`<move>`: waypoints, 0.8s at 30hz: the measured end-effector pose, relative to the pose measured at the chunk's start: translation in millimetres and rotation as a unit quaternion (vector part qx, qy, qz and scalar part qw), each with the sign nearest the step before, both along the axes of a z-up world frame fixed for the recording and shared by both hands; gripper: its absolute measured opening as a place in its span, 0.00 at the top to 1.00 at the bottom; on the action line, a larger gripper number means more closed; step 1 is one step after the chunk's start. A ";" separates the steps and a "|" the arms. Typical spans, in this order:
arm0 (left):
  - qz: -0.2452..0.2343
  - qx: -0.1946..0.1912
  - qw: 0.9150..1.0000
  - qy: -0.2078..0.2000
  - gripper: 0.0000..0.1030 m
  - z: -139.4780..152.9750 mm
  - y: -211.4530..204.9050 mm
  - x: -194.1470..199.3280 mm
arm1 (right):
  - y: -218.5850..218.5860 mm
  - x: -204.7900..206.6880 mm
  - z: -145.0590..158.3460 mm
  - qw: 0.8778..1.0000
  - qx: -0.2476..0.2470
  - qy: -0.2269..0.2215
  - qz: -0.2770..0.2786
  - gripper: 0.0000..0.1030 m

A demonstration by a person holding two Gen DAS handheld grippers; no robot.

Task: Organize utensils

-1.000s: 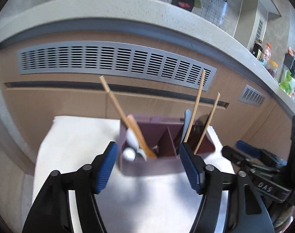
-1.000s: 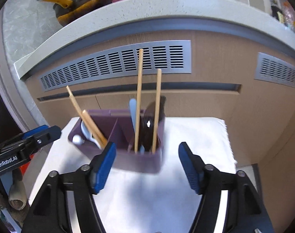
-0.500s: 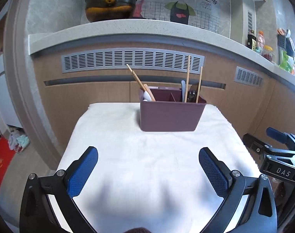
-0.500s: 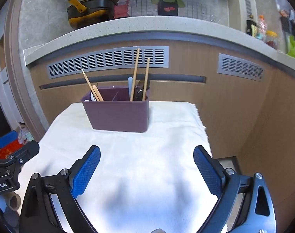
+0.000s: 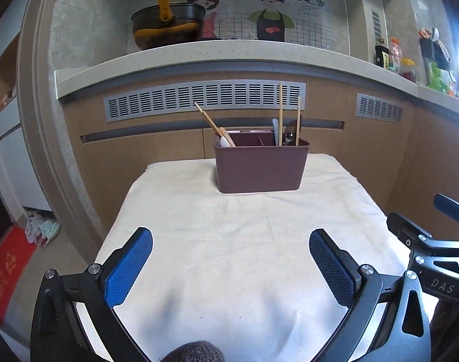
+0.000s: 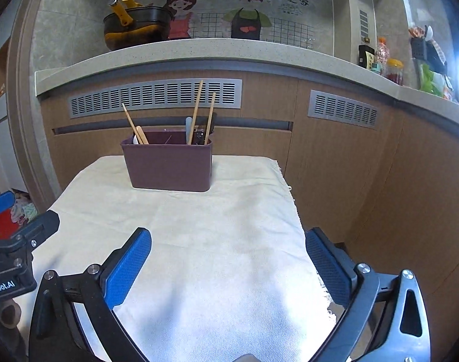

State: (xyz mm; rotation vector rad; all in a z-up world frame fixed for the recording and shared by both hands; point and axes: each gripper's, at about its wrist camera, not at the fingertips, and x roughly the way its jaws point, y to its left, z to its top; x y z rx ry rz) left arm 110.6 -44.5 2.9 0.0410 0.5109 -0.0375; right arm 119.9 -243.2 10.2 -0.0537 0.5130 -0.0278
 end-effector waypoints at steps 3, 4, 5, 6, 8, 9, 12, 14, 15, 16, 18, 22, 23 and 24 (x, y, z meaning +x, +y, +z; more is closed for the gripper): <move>0.002 0.001 1.000 0.000 0.00 0.4 -0.6 -1.1 | -0.1 -1.0 0.5 1.000 -0.002 -0.002 -0.001 0.01; 0.003 0.000 1.000 0.000 0.00 0.8 -0.2 -1.3 | -0.7 -0.8 0.8 1.000 -0.002 -0.003 0.000 0.01; 0.004 0.000 1.000 0.001 0.00 1.1 0.4 -1.6 | -0.4 -1.5 0.6 1.000 -0.003 -0.003 0.000 0.01; 0.005 -0.001 1.000 0.001 0.00 0.9 0.6 -1.9 | -0.9 -1.0 0.5 1.000 -0.003 -0.002 0.000 0.01; 0.006 -0.003 1.000 0.004 0.00 0.5 2.1 -0.5 | -1.0 -0.4 -0.2 1.000 -0.003 0.000 0.000 0.01; 0.006 -0.004 1.000 0.005 0.00 0.2 2.1 -0.3 | -0.9 -0.6 -0.2 1.000 -0.003 0.000 0.000 0.01; 0.006 -0.004 1.000 0.008 0.00 -1.2 1.9 -1.3 | -1.2 -0.9 -0.6 1.000 -0.002 0.003 0.000 0.01; 0.006 -0.004 1.000 0.010 0.00 -1.7 1.7 -1.6 | -0.5 -0.2 -0.4 1.000 -0.003 0.004 0.000 0.01; 0.006 -0.004 1.000 0.011 0.00 -1.8 1.8 -1.6 | -0.3 -0.4 -0.4 1.000 -0.003 0.004 0.001 0.01; 0.007 -0.004 1.000 0.011 0.00 -1.8 1.2 -2.2 | -0.1 -0.6 -0.5 1.000 -0.003 0.004 0.001 0.01; 0.006 -0.004 1.000 0.013 0.00 -2.3 1.3 -2.3 | -0.1 -0.7 -0.7 1.000 -0.003 0.004 0.001 0.01; 0.003 -0.003 1.000 0.016 0.00 -3.0 0.2 -1.4 | 0.0 -0.9 -0.5 1.000 -0.003 0.003 0.001 0.01; 0.002 -0.003 1.000 0.016 0.00 -3.1 0.2 -1.1 | 0.3 -0.6 -0.2 1.000 -0.004 0.003 0.001 0.01; 0.002 -0.002 1.000 0.017 0.00 -3.2 -0.1 -1.0 | 0.6 -0.7 0.0 1.000 -0.004 0.003 0.002 0.01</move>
